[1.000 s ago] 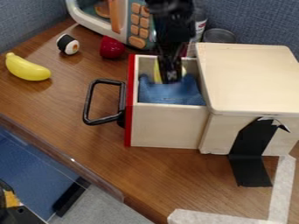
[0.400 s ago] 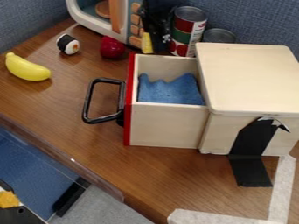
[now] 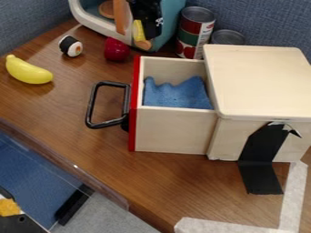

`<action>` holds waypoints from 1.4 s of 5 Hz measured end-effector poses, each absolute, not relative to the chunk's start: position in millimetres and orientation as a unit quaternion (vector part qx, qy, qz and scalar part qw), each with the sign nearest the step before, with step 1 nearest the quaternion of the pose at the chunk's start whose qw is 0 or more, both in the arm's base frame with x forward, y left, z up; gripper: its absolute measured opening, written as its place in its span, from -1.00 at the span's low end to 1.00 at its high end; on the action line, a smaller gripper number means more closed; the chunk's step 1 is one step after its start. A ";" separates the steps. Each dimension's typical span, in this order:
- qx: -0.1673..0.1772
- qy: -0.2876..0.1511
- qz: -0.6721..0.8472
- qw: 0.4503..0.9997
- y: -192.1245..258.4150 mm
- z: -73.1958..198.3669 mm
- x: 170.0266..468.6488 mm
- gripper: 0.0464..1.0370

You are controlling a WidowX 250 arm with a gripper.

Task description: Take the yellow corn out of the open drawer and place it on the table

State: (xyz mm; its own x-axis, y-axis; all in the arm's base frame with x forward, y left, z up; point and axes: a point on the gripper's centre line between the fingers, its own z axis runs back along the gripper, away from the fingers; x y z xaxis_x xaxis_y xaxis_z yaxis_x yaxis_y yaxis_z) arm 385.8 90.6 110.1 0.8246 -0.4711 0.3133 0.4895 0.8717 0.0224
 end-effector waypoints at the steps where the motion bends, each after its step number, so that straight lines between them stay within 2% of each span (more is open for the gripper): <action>1: -0.023 -0.134 -0.250 0.959 96.5 90.5 367.6 -0.01; 4: 0.004 -0.067 -0.232 0.970 115.7 40.5 369.8 -0.01; 5: 0.013 -0.047 -0.217 0.975 122.3 25.3 372.0 0.12; 6: 0.021 -0.021 -0.225 0.974 118.7 16.5 368.8 0.61; 7: 0.018 -0.016 -0.237 0.971 114.8 16.6 368.0 0.94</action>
State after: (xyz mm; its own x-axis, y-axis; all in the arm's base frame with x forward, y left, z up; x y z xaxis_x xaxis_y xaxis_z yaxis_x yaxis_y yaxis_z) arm 368.0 114.8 16.6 0.8876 -0.4601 0.0223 0.4590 0.8874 0.0431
